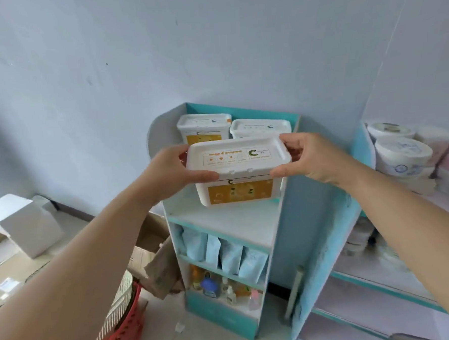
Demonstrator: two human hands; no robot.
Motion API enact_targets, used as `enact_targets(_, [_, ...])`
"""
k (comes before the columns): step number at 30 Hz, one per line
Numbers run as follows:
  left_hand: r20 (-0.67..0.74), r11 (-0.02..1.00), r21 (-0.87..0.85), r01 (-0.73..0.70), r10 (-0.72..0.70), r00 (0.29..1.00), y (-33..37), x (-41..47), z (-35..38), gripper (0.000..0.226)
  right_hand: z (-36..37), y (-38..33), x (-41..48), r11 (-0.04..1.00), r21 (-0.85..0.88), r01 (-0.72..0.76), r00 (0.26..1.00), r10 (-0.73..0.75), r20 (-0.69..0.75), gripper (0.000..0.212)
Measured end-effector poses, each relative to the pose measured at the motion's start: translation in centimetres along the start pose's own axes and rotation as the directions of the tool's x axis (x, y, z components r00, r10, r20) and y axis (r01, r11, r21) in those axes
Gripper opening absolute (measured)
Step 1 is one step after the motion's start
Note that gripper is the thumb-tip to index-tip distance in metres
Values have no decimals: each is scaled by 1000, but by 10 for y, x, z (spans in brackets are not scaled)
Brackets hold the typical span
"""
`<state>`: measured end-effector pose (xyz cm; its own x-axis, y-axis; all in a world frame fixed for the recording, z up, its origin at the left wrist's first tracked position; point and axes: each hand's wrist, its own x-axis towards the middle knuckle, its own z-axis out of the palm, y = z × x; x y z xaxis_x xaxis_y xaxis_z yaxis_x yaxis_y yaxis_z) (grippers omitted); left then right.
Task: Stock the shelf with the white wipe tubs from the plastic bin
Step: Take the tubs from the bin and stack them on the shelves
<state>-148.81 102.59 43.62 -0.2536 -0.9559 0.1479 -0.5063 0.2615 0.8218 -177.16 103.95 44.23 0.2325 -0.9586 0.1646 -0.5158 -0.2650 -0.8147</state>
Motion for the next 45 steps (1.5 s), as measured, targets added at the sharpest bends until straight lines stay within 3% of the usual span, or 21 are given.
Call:
enact_targets(11, [-134,997,76,-5,15,991,-54,114,-47,40,32,2,147,984,-178,3,997,-16,-70,41])
enact_targets(15, [-157,992,116,48,-29,987,-81,146,-52,43,45,17,188,969,-248,-15,998,0,-57,66])
enact_targets(19, [-133,986,151,75,-55,990,-109,169,-57,37,63,31,220,944,-322,-71,997,57,-53,42])
enact_targets(21, [-124,985,153,82,-63,990,-117,179,-58,38,70,36,229,932,-352,-91,995,75,-60,42])
enact_targets(25, [-75,983,163,88,-77,994,-128,195,-62,25,79,41,237,912,-383,-147,989,128,-73,41])
enact_targets(30, [-55,967,215,134,-125,991,-142,200,-69,57,96,35,236,881,-437,-183,983,157,-96,46])
enact_targets(33, [-50,957,248,147,-139,989,-146,203,-71,63,101,33,233,866,-455,-208,978,173,-117,49])
enact_targets(36, [-31,955,262,137,-133,991,-147,201,-71,62,110,32,227,855,-455,-248,967,194,-163,69])
enact_targets(39, [-42,943,322,80,-70,997,-148,193,-67,59,119,31,219,845,-457,-277,957,198,-214,76])
enact_targets(45, [-96,894,448,-14,64,993,-147,188,-66,53,129,21,204,806,-529,-266,946,112,-305,66])
